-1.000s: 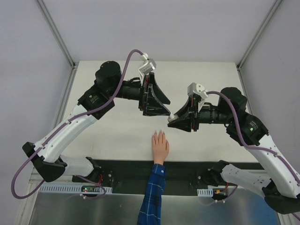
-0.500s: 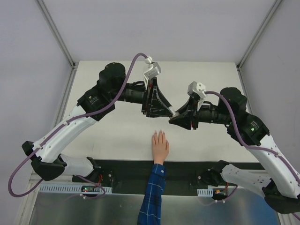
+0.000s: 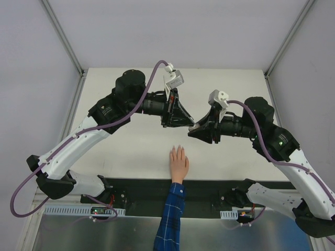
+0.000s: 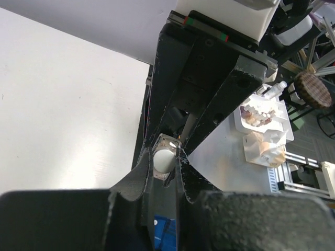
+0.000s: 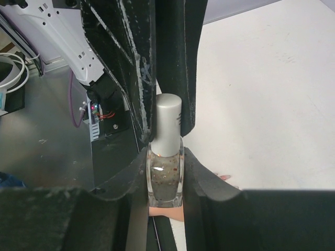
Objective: Paint the nails
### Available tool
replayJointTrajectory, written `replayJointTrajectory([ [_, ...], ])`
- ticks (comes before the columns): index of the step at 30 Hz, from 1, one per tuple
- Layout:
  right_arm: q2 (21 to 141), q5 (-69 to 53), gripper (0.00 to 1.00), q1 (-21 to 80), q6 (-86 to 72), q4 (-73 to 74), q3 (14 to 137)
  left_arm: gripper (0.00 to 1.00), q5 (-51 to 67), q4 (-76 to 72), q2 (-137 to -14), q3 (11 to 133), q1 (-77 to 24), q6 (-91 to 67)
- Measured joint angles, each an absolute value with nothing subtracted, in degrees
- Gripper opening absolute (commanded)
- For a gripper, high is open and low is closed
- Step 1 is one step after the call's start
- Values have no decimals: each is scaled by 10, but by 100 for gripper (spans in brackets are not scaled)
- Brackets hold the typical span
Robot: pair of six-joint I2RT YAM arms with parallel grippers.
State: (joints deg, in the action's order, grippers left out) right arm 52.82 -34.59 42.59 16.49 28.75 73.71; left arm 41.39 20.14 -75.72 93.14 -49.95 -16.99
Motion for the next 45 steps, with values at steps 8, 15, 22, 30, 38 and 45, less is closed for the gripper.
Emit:
replayJointTrajectory([
  [8,530,-298,76,431,163,288,737,0,370,227,-757,935,-500,-153],
  [15,495,-163,91,432,156,298,703,0,168,269,-741,899,-498,-123],
  [22,406,-96,91,432,140,317,641,0,-48,250,-707,726,-388,-170],
  [30,348,-65,91,432,110,337,570,0,-247,201,-707,527,-313,-248],
  [38,331,-55,91,432,94,341,545,0,-288,152,-737,494,-262,-334],
  [45,326,-52,91,432,92,341,538,0,-287,134,-772,457,-262,-376],
])
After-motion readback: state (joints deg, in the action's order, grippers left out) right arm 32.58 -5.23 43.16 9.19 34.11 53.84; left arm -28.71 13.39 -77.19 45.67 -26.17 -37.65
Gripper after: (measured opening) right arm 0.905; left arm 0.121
